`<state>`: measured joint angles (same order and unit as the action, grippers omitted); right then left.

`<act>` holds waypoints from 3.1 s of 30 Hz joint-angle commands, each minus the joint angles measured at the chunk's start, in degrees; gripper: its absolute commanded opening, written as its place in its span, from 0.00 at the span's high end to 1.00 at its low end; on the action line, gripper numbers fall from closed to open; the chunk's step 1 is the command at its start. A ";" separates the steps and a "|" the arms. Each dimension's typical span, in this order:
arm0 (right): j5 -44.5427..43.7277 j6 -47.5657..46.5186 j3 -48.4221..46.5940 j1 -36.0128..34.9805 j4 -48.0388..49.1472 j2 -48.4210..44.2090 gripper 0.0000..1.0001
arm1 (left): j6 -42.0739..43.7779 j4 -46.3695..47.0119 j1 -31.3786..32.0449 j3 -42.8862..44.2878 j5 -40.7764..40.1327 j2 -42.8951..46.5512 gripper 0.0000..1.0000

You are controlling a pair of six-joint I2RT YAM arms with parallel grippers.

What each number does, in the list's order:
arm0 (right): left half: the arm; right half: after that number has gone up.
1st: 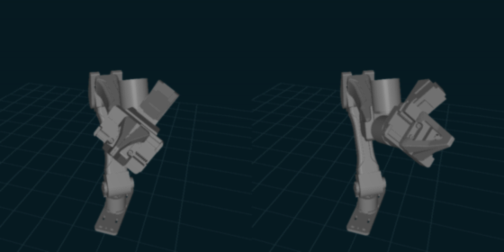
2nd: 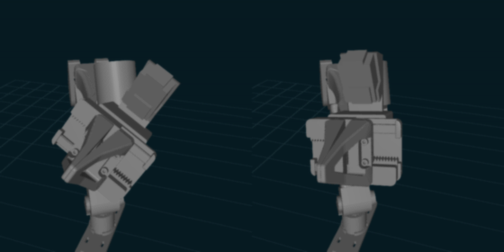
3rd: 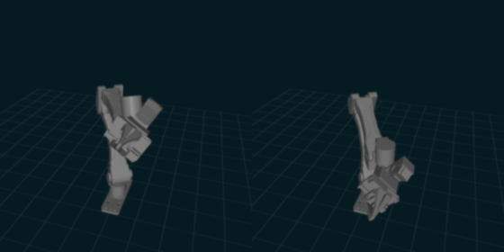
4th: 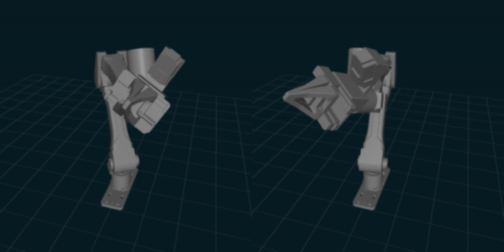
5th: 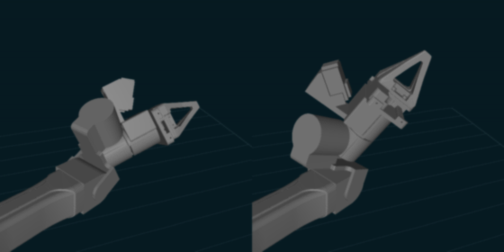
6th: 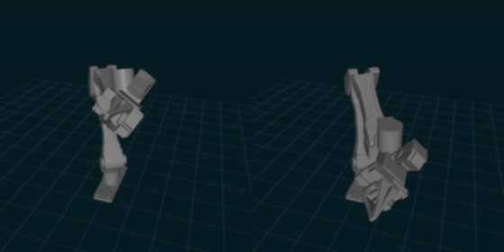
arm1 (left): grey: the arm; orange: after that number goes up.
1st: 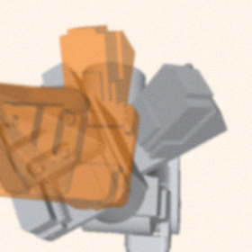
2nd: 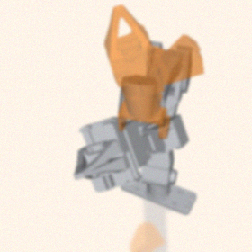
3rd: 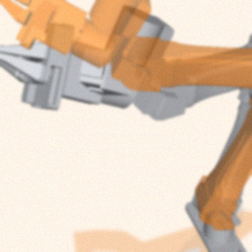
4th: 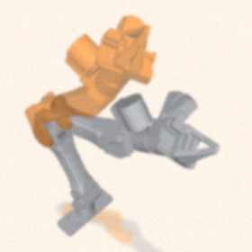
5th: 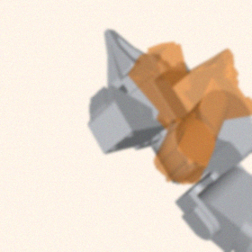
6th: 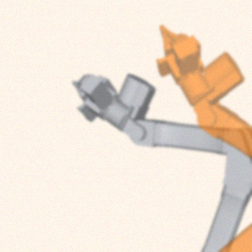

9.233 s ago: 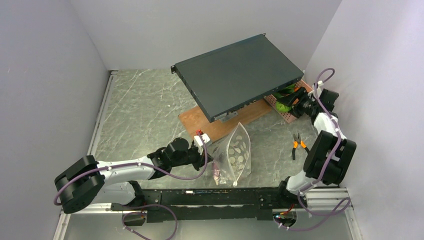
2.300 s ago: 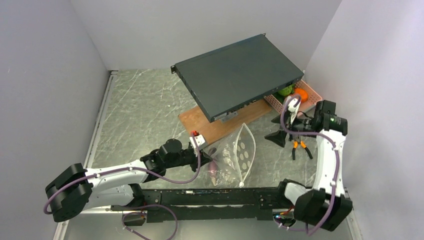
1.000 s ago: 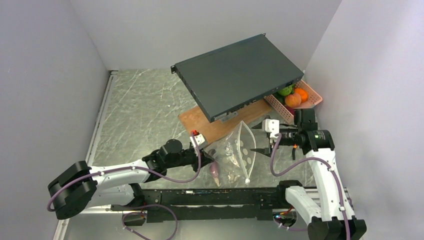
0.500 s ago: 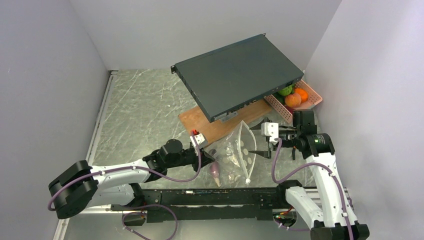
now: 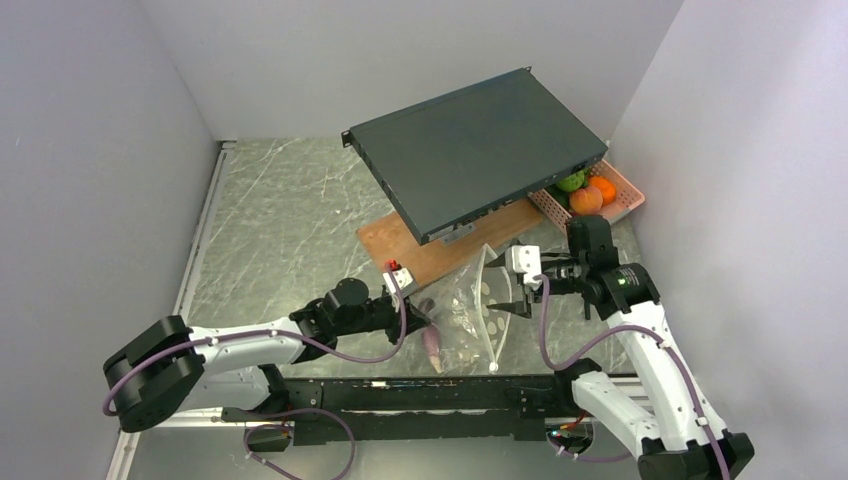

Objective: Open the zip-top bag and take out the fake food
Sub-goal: Pick up the fake vegetable from the zipper food storage bag.

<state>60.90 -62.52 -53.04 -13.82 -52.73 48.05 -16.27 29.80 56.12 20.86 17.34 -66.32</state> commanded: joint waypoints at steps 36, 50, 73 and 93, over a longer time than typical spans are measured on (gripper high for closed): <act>-17.06 29.67 19.14 -11.88 28.51 0.88 0.68 | -9.32 7.54 0.05 -3.11 -7.30 -1.89 0.78; -11.08 -7.70 24.25 -16.81 23.66 -0.72 0.54 | -24.35 -1.86 -1.64 -8.58 -17.17 8.93 0.35; -12.75 -18.62 27.94 -24.59 28.75 3.04 0.62 | -33.96 -2.94 -7.23 -1.50 -2.34 -12.49 0.78; -21.05 -22.29 32.64 -32.58 41.41 8.50 0.44 | -30.40 -1.82 -7.23 10.03 10.25 -26.68 0.76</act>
<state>40.66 -81.93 -20.71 -45.60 -14.55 56.12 -48.45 25.47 49.04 28.29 23.49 -91.72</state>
